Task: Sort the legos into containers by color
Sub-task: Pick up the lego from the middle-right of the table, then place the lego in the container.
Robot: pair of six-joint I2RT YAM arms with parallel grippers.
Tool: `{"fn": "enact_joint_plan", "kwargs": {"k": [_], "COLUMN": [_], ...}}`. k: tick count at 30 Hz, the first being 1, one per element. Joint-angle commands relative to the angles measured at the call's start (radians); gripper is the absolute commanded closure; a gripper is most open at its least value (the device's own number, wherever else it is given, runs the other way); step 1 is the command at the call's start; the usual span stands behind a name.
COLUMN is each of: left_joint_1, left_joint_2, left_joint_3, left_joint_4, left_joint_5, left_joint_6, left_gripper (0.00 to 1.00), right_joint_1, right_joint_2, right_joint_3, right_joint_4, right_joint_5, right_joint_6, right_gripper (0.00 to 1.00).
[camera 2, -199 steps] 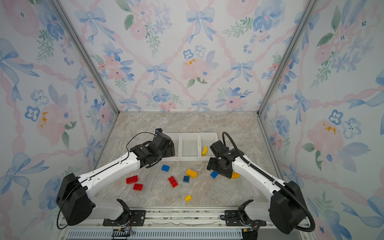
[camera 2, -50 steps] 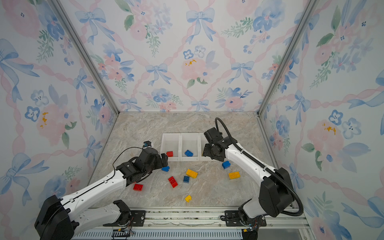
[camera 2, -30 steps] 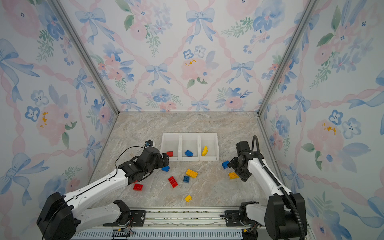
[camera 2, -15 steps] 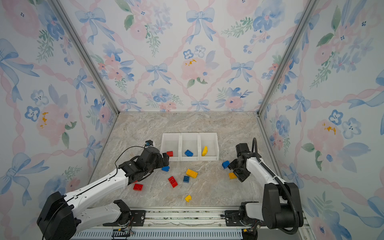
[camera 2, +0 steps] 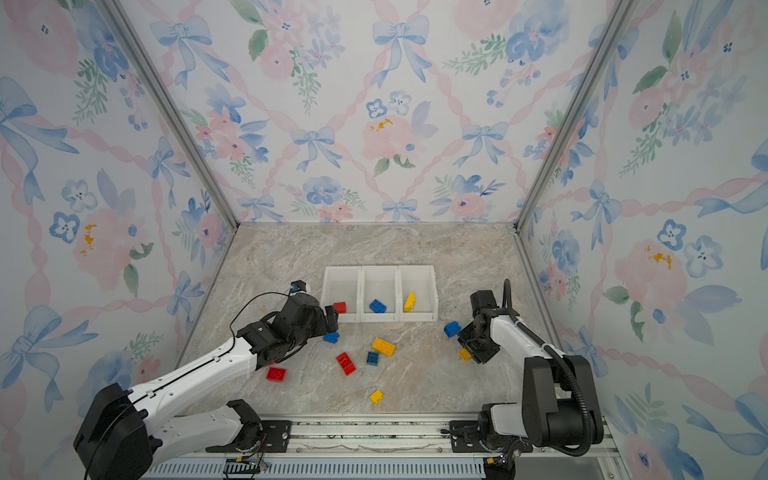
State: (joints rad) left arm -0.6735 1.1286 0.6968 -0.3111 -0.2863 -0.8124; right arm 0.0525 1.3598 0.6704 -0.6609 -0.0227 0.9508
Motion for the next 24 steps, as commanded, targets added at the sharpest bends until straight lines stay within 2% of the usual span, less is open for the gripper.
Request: {"fn": "enact_joint_plan", "kwargs": {"k": [1, 5, 12, 19, 24], "left_joint_1": [0.008, 0.007, 0.009, 0.009, 0.009], "left_joint_2": [-0.011, -0.016, -0.026, -0.029, -0.042], "left_joint_3": [0.012, 0.007, -0.001, -0.005, -0.006], "left_joint_4": [0.0, 0.0, 0.0, 0.001, 0.001], "left_joint_5": [0.003, 0.003, 0.003, 0.003, 0.0], "left_joint_6": [0.005, 0.003, -0.001, -0.002, -0.006], "left_gripper": [0.02, 0.02, 0.02, 0.02, 0.02], "right_joint_1": [0.002, 0.063, 0.301, 0.463, 0.495], "right_joint_2": [-0.028, -0.082, -0.133, 0.039, 0.168], "right_joint_3": [-0.006, 0.039, 0.249, 0.511, 0.611], "right_joint_4": [-0.016, -0.071, -0.184, -0.214, -0.172], "right_joint_5": [0.004, 0.027, 0.161, 0.237, 0.219], "right_joint_6": [0.005, -0.002, -0.047, -0.231, -0.32], "right_gripper": [0.63, 0.66, 0.66, 0.66, 0.66]}}
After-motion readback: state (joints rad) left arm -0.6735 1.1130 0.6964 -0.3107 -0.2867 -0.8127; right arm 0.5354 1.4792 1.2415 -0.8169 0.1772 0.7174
